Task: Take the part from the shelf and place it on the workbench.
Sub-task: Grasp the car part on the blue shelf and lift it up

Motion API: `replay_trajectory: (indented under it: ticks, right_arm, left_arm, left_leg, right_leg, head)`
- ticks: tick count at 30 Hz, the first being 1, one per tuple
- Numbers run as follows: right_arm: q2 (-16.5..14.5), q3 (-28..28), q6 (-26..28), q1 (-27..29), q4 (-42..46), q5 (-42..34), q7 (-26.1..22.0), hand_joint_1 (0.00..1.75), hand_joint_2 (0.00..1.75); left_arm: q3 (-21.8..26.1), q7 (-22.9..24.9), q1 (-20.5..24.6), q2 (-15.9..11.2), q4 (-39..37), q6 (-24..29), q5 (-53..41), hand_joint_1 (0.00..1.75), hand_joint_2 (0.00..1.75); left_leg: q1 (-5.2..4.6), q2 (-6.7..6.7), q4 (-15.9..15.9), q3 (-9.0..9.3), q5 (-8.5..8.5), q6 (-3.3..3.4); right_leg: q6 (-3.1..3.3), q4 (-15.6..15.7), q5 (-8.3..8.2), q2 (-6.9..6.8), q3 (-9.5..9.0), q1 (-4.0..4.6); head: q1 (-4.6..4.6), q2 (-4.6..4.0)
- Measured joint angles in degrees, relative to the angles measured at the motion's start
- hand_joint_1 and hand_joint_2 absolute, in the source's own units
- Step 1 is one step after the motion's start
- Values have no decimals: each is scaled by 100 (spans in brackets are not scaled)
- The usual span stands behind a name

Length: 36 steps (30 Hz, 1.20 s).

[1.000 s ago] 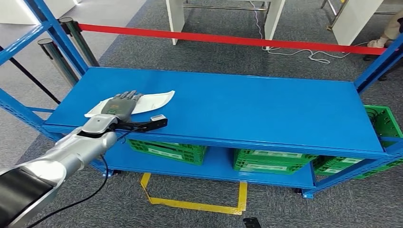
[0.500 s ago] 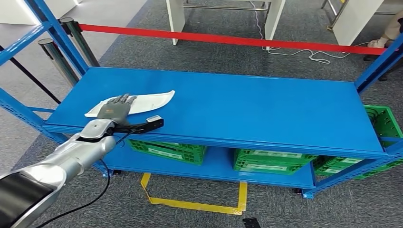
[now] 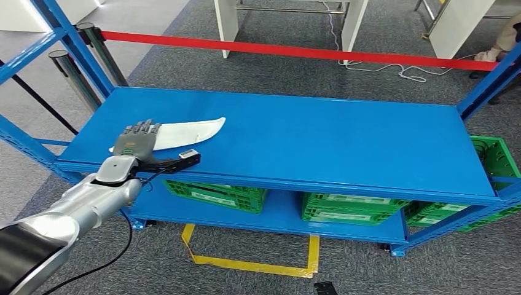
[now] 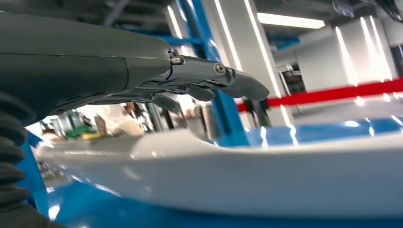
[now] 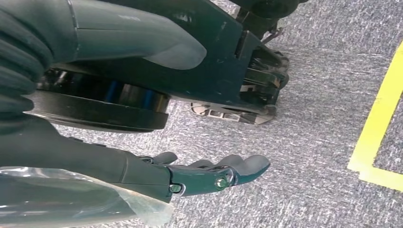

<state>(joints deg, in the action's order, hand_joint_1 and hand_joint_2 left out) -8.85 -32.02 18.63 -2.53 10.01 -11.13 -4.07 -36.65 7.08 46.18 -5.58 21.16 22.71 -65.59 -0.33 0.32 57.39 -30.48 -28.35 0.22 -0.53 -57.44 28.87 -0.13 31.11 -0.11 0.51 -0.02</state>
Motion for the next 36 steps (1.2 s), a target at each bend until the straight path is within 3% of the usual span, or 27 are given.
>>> replay_trajectory:
  ticks: [14, 18, 26, 36]
  right_arm:
    - [0, 0, 3, 9, 0, -2, -93, 0, 175]
    - [0, 2, 7, 10, 0, -9, -99, 0, 175]
    - [0, 2, -7, 11, 0, -8, -96, 0, 175]
    - [0, 1, -62, 10, 0, 7, -194, 0, 175]
  left_arm:
    - [0, 123, -2, -156, -53, 106, -271, 0, 175]
    - [6, 122, -8, -179, -56, 93, -308, 175, 175]
    - [75, 111, -33, -192, -95, -31, -395, 175, 175]
    - [279, -250, -150, -202, -93, 569, -390, 175, 175]
  left_leg:
    - [0, 0, 0, 0, 1, 0]
    - [0, 0, 0, 0, 2, 1]
    - [0, 0, 0, 0, 2, 2]
    - [0, 0, 0, -1, 2, 2]
  right_leg:
    - [0, -1, 0, -3, -1, 0]
    - [0, -1, 0, -2, 0, 0]
    - [1, -1, 0, -2, 1, 0]
    - [1, -1, 0, -2, 2, 0]
  head:
    - [-1, 0]
    - [-1, 0]
    - [-1, 0]
    - [-1, 0]
